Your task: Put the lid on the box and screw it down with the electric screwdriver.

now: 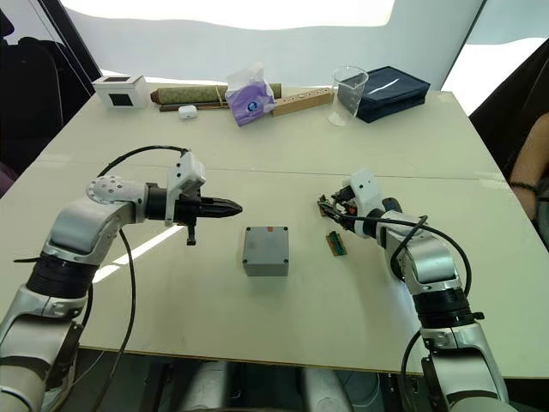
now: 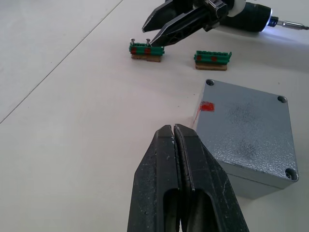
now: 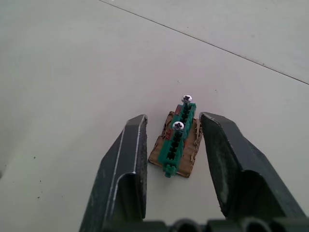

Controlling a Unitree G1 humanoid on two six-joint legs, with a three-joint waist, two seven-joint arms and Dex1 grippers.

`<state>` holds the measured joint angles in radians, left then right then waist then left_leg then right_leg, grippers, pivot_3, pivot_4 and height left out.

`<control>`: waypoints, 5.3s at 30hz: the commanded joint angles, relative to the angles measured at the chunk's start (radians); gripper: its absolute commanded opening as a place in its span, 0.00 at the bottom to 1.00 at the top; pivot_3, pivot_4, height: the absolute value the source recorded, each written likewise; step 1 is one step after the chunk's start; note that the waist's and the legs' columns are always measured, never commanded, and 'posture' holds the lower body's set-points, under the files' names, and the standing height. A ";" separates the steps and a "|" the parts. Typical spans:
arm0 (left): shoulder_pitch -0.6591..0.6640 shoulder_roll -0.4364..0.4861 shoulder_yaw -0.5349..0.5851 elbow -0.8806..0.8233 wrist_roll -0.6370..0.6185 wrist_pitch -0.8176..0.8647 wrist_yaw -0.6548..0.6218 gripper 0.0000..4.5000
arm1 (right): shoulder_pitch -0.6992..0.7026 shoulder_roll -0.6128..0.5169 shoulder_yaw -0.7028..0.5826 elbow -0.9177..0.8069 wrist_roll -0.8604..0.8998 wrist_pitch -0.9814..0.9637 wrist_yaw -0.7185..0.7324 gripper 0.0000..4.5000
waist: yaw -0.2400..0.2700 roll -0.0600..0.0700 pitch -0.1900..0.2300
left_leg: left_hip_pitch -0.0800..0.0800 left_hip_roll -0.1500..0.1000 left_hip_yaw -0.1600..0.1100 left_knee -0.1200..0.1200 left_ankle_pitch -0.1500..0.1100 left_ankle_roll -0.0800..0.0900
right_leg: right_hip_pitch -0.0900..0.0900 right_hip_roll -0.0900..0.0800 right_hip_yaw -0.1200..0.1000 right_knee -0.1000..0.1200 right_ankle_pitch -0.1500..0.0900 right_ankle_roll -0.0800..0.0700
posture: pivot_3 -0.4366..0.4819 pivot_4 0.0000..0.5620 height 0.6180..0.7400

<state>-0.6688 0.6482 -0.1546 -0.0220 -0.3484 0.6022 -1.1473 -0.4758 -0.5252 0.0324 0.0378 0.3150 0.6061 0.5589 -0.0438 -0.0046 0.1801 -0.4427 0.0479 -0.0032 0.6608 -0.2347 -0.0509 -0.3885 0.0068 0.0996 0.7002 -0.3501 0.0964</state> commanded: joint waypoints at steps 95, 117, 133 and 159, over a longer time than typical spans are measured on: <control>0.126 0.086 -0.020 -0.187 -0.101 0.076 -0.011 0.00 | 0.205 0.041 0.045 -0.525 0.111 0.151 -0.011 0.00 | 0.000 0.000 0.000 | 0.000 0.000 -0.001 0.000 0.000 0.000 | 0.001 0.000 0.000 0.000 0.000 0.000 | 0.48 0.27 1.00; 0.132 0.083 -0.023 -0.194 -0.101 0.080 -0.011 0.00 | 0.199 0.051 0.038 -0.513 0.113 0.144 -0.025 0.00 | 0.000 0.000 0.000 | 0.000 0.000 -0.001 0.000 0.000 0.000 | 0.001 0.000 0.000 0.000 0.000 0.000 | 0.48 0.27 1.00; 0.132 0.076 -0.029 -0.188 -0.094 0.069 -0.014 0.00 | 0.194 0.039 0.027 -0.529 0.132 0.164 -0.023 0.00 | 0.000 0.000 0.000 | 0.000 0.000 -0.001 0.000 0.000 0.000 | 0.001 0.000 0.000 0.000 0.000 0.000 | 0.48 0.27 1.00; 0.091 -0.005 0.044 -0.178 -0.091 0.052 0.107 0.00 | 0.180 -0.013 -0.010 -0.564 0.144 0.217 0.001 0.63 | 0.001 0.000 0.000 | 0.000 0.000 -0.001 0.000 0.000 0.000 | 0.001 0.000 0.000 0.000 0.000 0.000 | 0.48 0.27 1.00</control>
<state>-0.5480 0.6574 -0.1646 -0.1896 -0.4447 0.6874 -1.0931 -0.2755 -0.5306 0.0808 -0.4748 0.4175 0.8030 0.5596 -0.0424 -0.0050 0.1802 -0.4426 0.0480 -0.0043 0.6612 -0.2347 -0.0510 -0.3876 0.0068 0.0993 0.7002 -0.3502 0.0964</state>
